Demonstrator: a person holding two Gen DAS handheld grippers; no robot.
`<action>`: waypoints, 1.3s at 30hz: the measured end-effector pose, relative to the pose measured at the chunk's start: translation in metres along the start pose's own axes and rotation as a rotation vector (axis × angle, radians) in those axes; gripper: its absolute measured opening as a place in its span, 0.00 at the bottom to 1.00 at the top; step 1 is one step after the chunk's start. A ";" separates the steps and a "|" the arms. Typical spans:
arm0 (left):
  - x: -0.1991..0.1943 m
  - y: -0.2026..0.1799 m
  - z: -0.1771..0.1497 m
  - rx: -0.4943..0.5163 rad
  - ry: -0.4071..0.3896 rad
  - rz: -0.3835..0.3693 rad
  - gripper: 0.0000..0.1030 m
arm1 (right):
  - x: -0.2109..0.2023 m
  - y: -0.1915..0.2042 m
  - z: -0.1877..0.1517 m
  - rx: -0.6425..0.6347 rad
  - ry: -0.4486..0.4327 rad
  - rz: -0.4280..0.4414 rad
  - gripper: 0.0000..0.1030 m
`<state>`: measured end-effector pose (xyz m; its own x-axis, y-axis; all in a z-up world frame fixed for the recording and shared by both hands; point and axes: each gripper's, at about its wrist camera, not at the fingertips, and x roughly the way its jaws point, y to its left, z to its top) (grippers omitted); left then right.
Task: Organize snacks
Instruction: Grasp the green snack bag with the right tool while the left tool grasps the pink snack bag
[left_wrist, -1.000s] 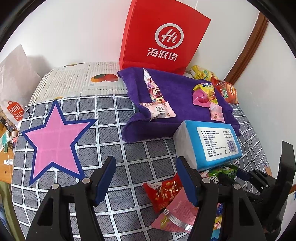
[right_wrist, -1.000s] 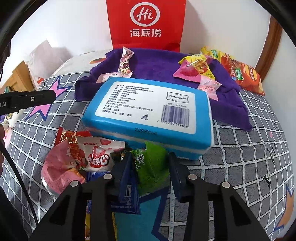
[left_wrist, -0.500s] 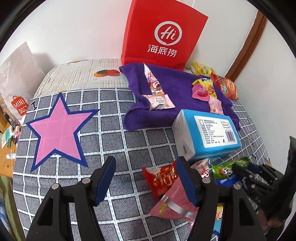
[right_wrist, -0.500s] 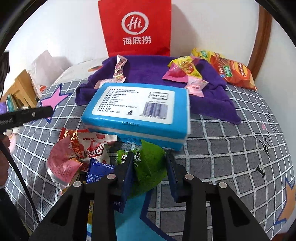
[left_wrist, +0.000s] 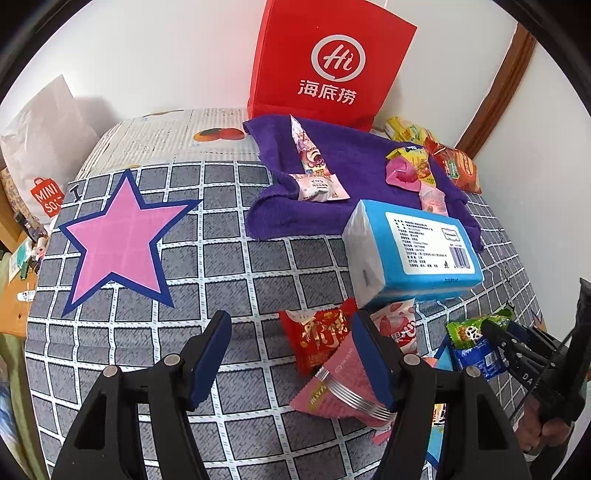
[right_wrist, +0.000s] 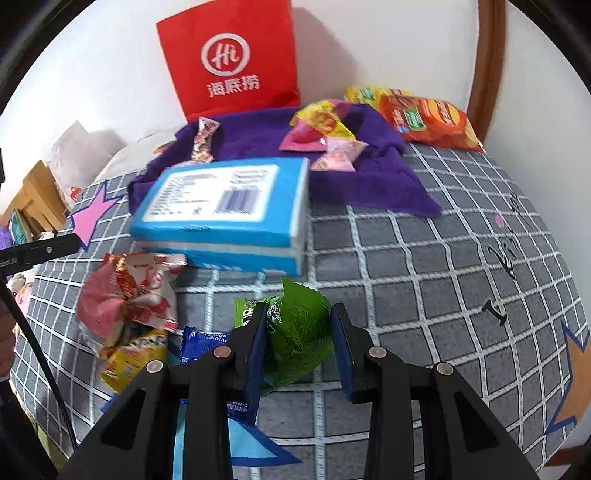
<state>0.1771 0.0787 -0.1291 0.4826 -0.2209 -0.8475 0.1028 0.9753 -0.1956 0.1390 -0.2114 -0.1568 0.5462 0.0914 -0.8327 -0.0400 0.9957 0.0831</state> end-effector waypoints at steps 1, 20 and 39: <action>0.000 -0.001 -0.001 0.000 0.002 0.002 0.64 | 0.004 -0.002 -0.002 0.002 0.017 -0.003 0.35; 0.001 -0.012 -0.008 -0.002 0.020 -0.022 0.64 | -0.010 -0.020 0.001 0.038 -0.075 0.046 0.56; 0.022 -0.057 -0.040 0.115 0.105 -0.080 0.73 | -0.021 -0.031 -0.016 0.052 -0.070 0.058 0.56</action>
<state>0.1473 0.0181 -0.1559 0.3762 -0.2915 -0.8795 0.2390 0.9476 -0.2119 0.1150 -0.2437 -0.1503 0.6014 0.1457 -0.7856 -0.0308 0.9867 0.1595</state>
